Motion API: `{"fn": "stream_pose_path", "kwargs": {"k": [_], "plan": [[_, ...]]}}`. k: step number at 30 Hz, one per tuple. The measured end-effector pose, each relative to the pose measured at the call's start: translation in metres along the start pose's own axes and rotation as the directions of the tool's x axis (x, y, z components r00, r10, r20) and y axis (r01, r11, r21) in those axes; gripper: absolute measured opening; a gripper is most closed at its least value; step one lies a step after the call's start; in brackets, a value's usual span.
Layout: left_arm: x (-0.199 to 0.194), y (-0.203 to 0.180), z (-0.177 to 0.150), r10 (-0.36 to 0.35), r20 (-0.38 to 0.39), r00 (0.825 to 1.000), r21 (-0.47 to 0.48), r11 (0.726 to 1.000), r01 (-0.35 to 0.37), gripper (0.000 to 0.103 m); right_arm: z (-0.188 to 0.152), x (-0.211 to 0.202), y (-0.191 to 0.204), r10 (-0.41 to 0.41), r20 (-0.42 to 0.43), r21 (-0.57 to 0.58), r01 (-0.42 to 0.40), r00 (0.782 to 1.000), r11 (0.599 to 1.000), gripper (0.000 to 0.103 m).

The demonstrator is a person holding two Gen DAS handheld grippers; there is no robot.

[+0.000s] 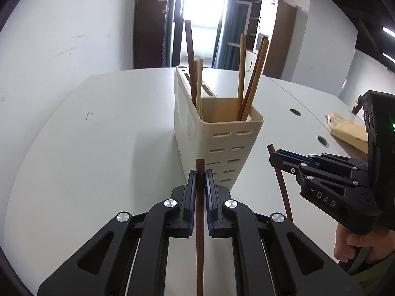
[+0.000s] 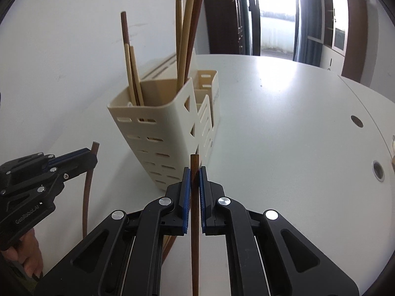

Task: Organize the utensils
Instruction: 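Lift the dark brown chopsticks with both tools and lower them into the holder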

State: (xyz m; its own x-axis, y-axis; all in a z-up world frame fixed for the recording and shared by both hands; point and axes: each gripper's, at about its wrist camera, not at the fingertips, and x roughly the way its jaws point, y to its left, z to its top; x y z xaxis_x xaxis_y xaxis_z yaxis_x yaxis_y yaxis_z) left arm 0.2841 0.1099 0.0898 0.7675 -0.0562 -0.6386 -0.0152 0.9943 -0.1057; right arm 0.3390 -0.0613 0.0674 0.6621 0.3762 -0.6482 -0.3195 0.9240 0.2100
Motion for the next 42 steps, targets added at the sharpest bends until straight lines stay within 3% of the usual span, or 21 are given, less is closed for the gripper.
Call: {"fn": "stream_pose_path", "kwargs": {"k": [9,21,26,29,31,34,36,39,42], "plan": [[-0.029,0.000,0.013,0.012,0.123,0.992,0.020,1.000,-0.014,0.007,0.022,-0.042,0.008,0.022,0.120,-0.017,-0.020,0.993,1.000,0.008],[-0.051,-0.030,0.045,0.024,0.274,0.961,0.038,0.999,-0.036,0.007,0.048,-0.073,0.007,0.057,0.271,-0.029,-0.051,0.961,0.998,0.008],[-0.073,-0.035,0.055,0.016,0.392,0.920,0.051,0.998,-0.039,0.007,0.051,-0.080,0.007,0.061,0.358,-0.042,-0.049,0.932,0.998,0.008],[-0.083,-0.037,0.062,0.014,0.465,0.885,0.044,0.998,-0.039,0.007,0.052,-0.083,0.007,0.066,0.404,-0.059,-0.046,0.912,0.997,0.008],[-0.082,-0.040,0.067,0.037,0.481,0.876,0.055,0.996,-0.073,0.007,0.053,-0.084,0.003,0.079,0.436,-0.063,-0.057,0.896,0.996,0.008],[-0.082,-0.043,0.071,0.021,0.502,0.864,0.055,0.997,-0.056,0.007,0.057,-0.088,0.001,0.093,0.481,-0.068,-0.069,0.872,0.995,0.008],[-0.084,-0.045,0.072,0.015,0.533,0.846,0.056,0.997,-0.053,0.007,0.058,-0.093,-0.003,0.106,0.513,-0.068,-0.083,0.852,0.994,0.008],[-0.095,-0.048,0.071,0.011,0.613,0.790,0.056,0.997,-0.058,0.007,0.060,-0.099,-0.005,0.119,0.568,-0.077,-0.091,0.814,0.993,0.008],[-0.108,-0.050,0.068,0.007,0.700,0.714,0.047,0.997,-0.055,0.007,0.060,-0.107,-0.005,0.144,0.630,-0.092,-0.110,0.763,0.990,0.008]]}}
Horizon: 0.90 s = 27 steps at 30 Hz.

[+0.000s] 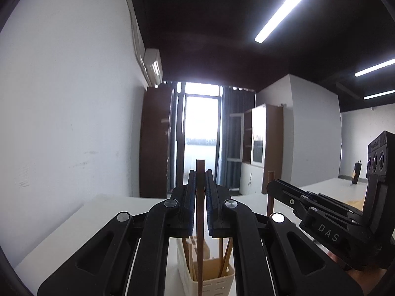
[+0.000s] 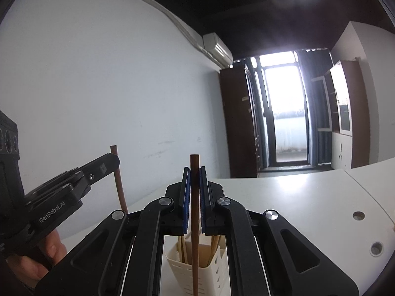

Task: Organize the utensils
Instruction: 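Lift the dark brown chopsticks with both tools and lower them into the holder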

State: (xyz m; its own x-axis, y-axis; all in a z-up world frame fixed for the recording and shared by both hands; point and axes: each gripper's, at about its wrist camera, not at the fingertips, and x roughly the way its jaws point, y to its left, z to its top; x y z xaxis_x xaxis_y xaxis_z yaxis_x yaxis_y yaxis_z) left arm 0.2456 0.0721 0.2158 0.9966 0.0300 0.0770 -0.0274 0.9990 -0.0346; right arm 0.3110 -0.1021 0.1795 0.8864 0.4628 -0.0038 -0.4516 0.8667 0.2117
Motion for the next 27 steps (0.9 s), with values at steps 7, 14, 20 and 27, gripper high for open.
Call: {"fn": "stream_pose_path", "kwargs": {"k": [7,14,20,27], "plan": [[-0.016,-0.003,0.009,0.000,0.181,0.984,-0.049,0.999,0.009,0.007,0.006,-0.014,-0.003,0.033,0.182,0.009,-0.036,0.983,0.999,0.008],[-0.026,-0.012,0.009,0.034,0.308,0.951,-0.066,0.998,-0.015,0.007,0.010,-0.027,-0.005,0.060,0.364,0.016,-0.071,0.929,0.997,0.007],[-0.008,-0.013,0.000,0.040,0.307,0.951,-0.066,0.998,-0.020,0.007,0.008,-0.021,0.000,0.060,0.419,-0.014,-0.060,0.906,0.998,0.007],[0.039,-0.009,-0.019,0.013,0.140,0.990,-0.053,0.999,-0.006,0.007,-0.002,0.003,-0.006,0.029,0.361,-0.008,-0.028,0.932,1.000,0.008]]}}
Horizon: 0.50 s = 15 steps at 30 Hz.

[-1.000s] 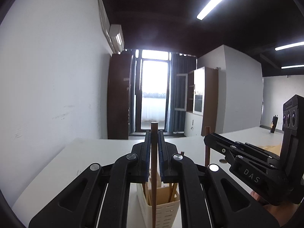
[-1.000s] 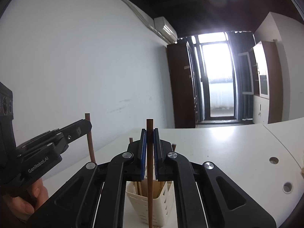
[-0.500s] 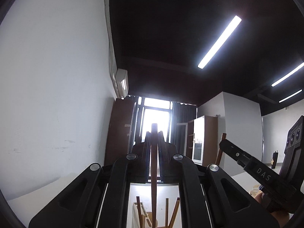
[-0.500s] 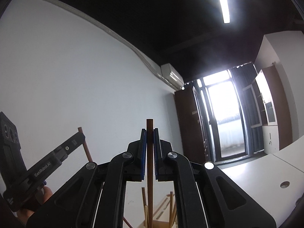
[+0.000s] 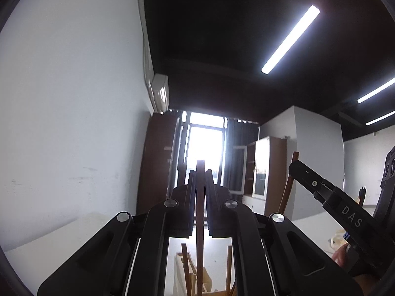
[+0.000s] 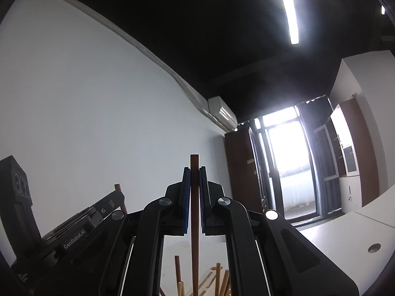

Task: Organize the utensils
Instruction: 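Lift the dark brown chopsticks with both tools and lower them into the holder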

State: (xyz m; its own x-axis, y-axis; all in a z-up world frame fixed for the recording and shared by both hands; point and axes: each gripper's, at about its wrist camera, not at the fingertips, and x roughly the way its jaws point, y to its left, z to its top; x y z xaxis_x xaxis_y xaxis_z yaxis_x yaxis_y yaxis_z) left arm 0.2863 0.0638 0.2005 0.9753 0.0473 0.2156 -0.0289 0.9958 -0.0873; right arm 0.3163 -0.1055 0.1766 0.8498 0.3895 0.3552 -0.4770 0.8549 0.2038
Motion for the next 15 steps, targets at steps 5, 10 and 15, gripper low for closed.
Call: {"fn": "stream_pose_path", "kwargs": {"k": [5,10,15], "plan": [[0.021,0.000,-0.015,0.043,-0.124,0.991,0.035,0.999,-0.038,0.007,-0.008,0.013,-0.011,-0.021,-0.069,0.035,0.023,0.997,0.999,0.008],[0.032,0.014,-0.029,0.019,-0.224,0.974,0.002,1.000,-0.019,0.007,-0.016,0.024,-0.015,-0.031,-0.151,0.053,0.039,0.988,0.998,0.008],[0.039,0.024,-0.035,-0.015,-0.283,0.959,-0.018,1.000,0.010,0.007,-0.022,0.029,-0.015,-0.035,-0.214,0.051,0.047,0.976,0.998,0.008]]}}
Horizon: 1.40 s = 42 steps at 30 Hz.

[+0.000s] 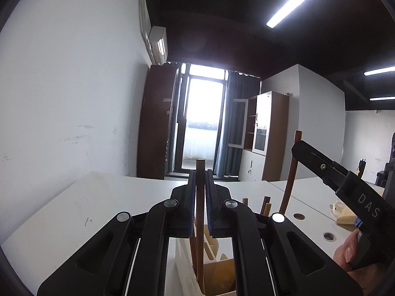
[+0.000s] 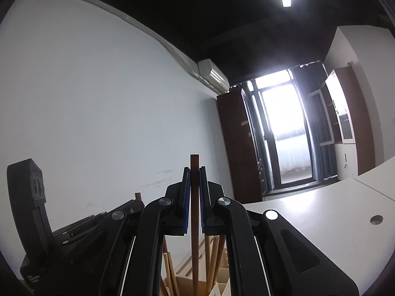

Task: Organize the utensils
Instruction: 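Lift the dark brown chopsticks with both tools and lower them into the holder, then open both tools to release the dark chopsticks in the holder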

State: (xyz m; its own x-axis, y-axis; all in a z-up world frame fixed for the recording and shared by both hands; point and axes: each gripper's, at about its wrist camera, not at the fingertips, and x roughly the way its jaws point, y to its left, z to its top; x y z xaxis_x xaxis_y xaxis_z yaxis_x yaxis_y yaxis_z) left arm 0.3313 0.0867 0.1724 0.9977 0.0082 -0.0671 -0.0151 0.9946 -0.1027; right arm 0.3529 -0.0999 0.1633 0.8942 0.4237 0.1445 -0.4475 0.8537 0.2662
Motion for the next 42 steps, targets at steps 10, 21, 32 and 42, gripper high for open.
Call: {"fn": "stream_pose_path", "kwargs": {"k": [10,21,32,42], "plan": [[0.009,0.003,-0.014,-0.022,-0.060,0.998,0.041,0.999,0.025,0.007,-0.017,0.007,0.003,-0.016,-0.124,-0.046,0.011,0.992,0.999,0.008],[0.014,0.014,-0.021,-0.041,-0.108,0.993,0.051,0.998,0.047,0.007,-0.026,0.005,0.008,-0.026,-0.182,-0.100,0.007,0.983,0.995,0.008],[0.021,0.016,-0.017,-0.041,-0.114,0.993,0.060,0.997,0.048,0.007,-0.035,0.011,0.012,-0.051,-0.225,-0.149,0.017,0.973,0.989,0.008],[0.013,0.018,-0.010,-0.051,-0.088,0.995,0.040,0.998,0.055,0.018,-0.034,0.014,0.009,-0.071,-0.224,-0.151,0.038,0.972,0.988,0.011]]}}
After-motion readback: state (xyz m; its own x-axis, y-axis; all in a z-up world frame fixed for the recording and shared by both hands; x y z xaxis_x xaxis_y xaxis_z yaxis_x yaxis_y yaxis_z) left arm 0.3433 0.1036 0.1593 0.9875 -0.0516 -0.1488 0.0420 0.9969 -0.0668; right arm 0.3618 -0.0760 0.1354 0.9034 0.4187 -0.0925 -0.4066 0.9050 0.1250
